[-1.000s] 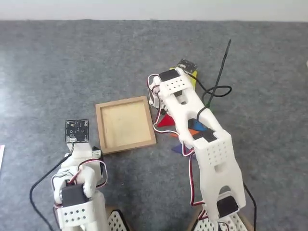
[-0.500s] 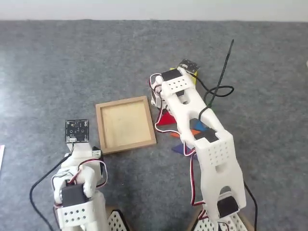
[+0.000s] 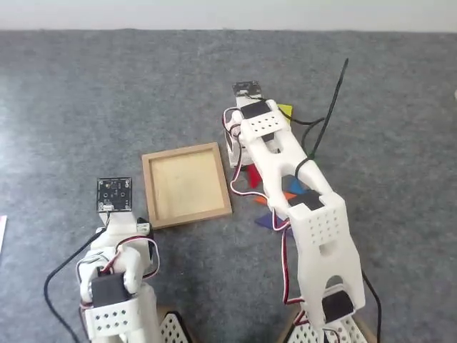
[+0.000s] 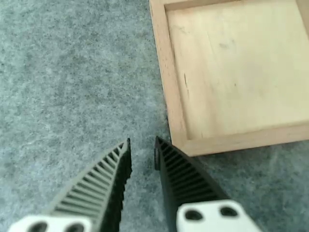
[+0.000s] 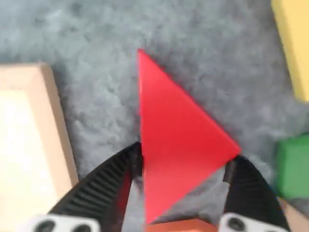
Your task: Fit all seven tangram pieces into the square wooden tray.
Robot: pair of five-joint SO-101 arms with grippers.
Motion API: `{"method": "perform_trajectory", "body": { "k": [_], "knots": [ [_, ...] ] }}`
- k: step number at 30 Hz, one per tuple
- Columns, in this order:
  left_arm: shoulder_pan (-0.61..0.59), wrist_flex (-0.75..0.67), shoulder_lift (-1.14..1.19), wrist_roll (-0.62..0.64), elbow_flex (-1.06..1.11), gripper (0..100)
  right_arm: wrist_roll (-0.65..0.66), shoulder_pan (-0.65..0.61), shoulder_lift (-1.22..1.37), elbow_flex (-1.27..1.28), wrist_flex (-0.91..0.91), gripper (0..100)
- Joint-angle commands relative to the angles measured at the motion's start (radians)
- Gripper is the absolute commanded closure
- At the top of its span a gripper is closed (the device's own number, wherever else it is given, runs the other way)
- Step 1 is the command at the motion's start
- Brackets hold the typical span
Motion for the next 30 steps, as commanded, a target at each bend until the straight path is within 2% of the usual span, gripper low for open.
{"method": "perform_trajectory", "body": {
  "k": [1, 8, 12, 14, 21, 27, 30],
  "knots": [
    [0.002, 0.003, -0.018, 0.0, -0.012, 92, 0.077, 0.013, -0.07, -0.023, 0.035, 74.6],
    [0.002, 0.003, -0.018, 0.0, -0.012, 92, 0.175, 0.025, -0.104, -0.023, 0.093, 71.6],
    [0.002, 0.003, -0.018, 0.0, -0.012, 92, 0.256, 0.028, -0.11, -0.025, 0.111, 53.9],
    [0.002, 0.003, -0.018, 0.0, -0.012, 92, 0.295, 0.028, -0.102, -0.025, 0.104, 48.7],
    [0.002, 0.003, -0.018, 0.0, -0.012, 92, 0.256, 0.028, -0.104, -0.025, -0.036, 56.4],
    [0.002, 0.003, -0.018, 0.0, -0.012, 92, 0.253, 0.027, -0.099, -0.025, -0.081, 61.6],
    [0.002, 0.003, -0.018, 0.0, -0.012, 92, 0.192, 0.031, -0.065, -0.023, -0.127, 65.9]
  ]
}}
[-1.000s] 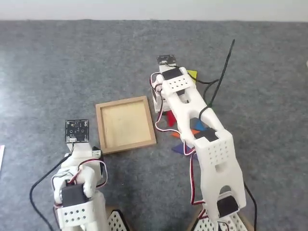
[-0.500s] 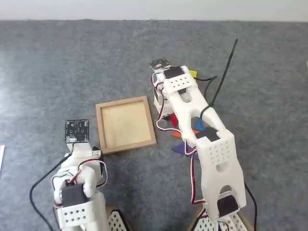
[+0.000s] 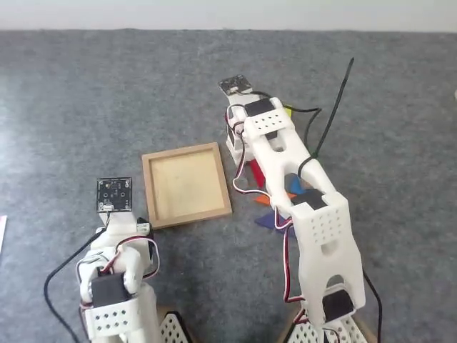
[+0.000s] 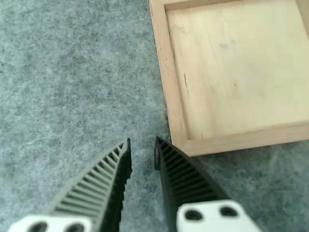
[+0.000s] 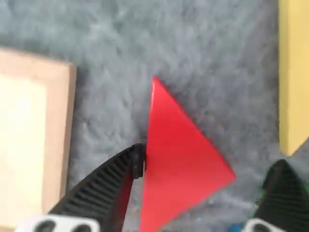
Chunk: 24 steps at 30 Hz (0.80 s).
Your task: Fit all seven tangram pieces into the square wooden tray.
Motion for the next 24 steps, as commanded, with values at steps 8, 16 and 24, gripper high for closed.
{"method": "perform_trajectory", "body": {
  "k": [8, 16, 24],
  "knots": [
    [0.002, 0.003, -0.018, 0.0, -0.012, 92, -0.193, 0.033, 0.048, -0.063, -0.036, 70.7],
    [0.002, 0.003, -0.018, 0.0, -0.012, 92, -0.209, 0.048, 0.047, -0.242, 0.168, 67.9],
    [0.002, 0.003, -0.018, 0.0, -0.012, 92, -0.321, 0.038, 0.096, -0.331, 0.232, 61.2]
  ]
}}
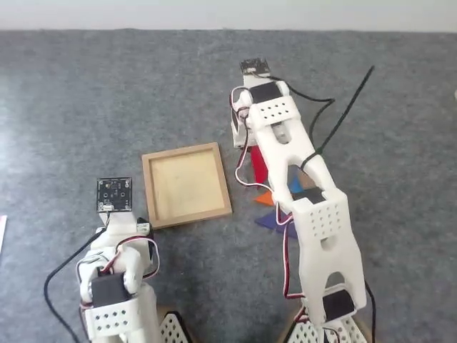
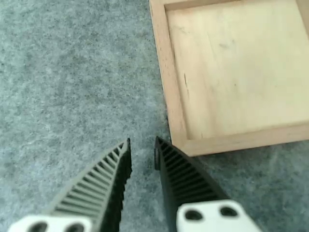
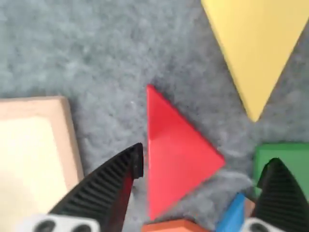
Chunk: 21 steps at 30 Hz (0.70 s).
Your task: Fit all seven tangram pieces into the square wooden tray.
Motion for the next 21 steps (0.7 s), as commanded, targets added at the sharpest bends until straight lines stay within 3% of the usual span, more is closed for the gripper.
{"method": "perform_trajectory", "body": {
  "k": [1, 14, 21],
  "knots": [
    [0.002, 0.003, -0.018, 0.0, -0.012, 92, -0.052, 0.005, 0.025, -0.051, 0.008, 61.2],
    [0.002, 0.003, -0.018, 0.0, -0.012, 92, -0.044, -0.036, 0.122, -0.055, -0.021, 61.2],
    [0.002, 0.003, -0.018, 0.0, -0.012, 92, 0.029, -0.067, 0.119, -0.055, 0.007, 61.2]
  ]
}}
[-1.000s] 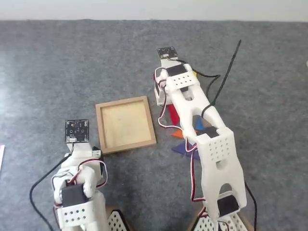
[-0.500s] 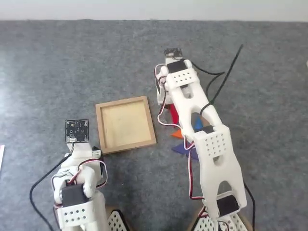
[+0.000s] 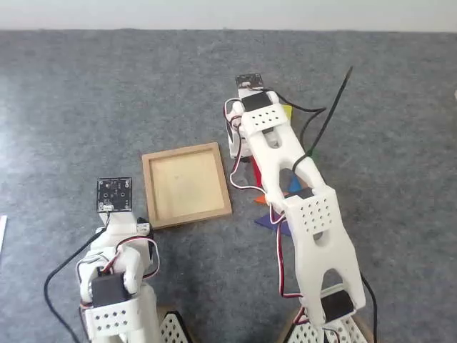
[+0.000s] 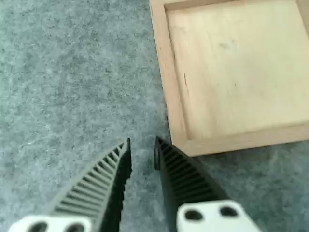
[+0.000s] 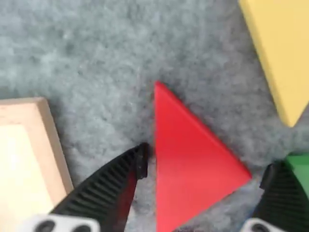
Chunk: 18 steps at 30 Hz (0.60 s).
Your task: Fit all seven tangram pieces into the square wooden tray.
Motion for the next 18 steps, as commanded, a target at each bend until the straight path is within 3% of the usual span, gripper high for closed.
{"method": "perform_trajectory", "body": {
  "k": [1, 14, 18],
  "knots": [
    [0.002, 0.003, -0.018, 0.0, -0.012, 92, 0.025, -0.038, 0.001, -0.026, 0.01, 61.2],
    [0.002, 0.003, -0.018, 0.0, -0.012, 92, 0.02, -0.048, 0.021, -0.021, 0.065, 61.3],
    [0.002, 0.003, -0.018, 0.0, -0.012, 92, 0.021, -0.065, 0.021, -0.023, 0.082, 68.5]
  ]
}}
